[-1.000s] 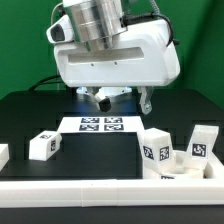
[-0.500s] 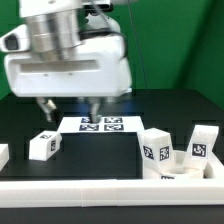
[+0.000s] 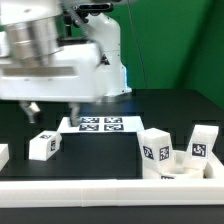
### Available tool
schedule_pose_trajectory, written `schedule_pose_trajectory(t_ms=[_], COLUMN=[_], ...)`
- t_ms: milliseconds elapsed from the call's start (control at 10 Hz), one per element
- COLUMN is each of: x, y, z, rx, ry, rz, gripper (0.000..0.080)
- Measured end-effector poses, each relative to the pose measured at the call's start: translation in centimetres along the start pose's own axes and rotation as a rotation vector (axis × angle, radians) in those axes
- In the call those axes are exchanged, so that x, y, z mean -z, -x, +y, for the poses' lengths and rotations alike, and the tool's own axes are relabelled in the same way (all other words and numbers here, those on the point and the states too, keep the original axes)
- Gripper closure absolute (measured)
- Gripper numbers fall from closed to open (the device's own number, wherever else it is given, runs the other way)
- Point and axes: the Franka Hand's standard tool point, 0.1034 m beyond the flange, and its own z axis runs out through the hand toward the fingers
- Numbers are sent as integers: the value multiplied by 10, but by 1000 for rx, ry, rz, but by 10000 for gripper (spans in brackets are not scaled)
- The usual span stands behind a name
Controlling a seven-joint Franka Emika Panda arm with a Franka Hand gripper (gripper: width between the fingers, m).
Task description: Assemble stool
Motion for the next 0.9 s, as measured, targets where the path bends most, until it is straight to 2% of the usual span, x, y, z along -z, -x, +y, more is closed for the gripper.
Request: schedule_pose_trajectory(t_ms=[100, 300, 600, 700, 900], x=[-4, -10, -10, -12, -23], y=[-8, -9, -5, 2, 4], z=[29, 52, 49, 49, 55], rx=[-2, 3, 5, 3, 13], ry=[17, 23, 19, 13, 15], rz=[-3, 1, -33, -103, -205], gripper=[151, 151, 151, 151, 151])
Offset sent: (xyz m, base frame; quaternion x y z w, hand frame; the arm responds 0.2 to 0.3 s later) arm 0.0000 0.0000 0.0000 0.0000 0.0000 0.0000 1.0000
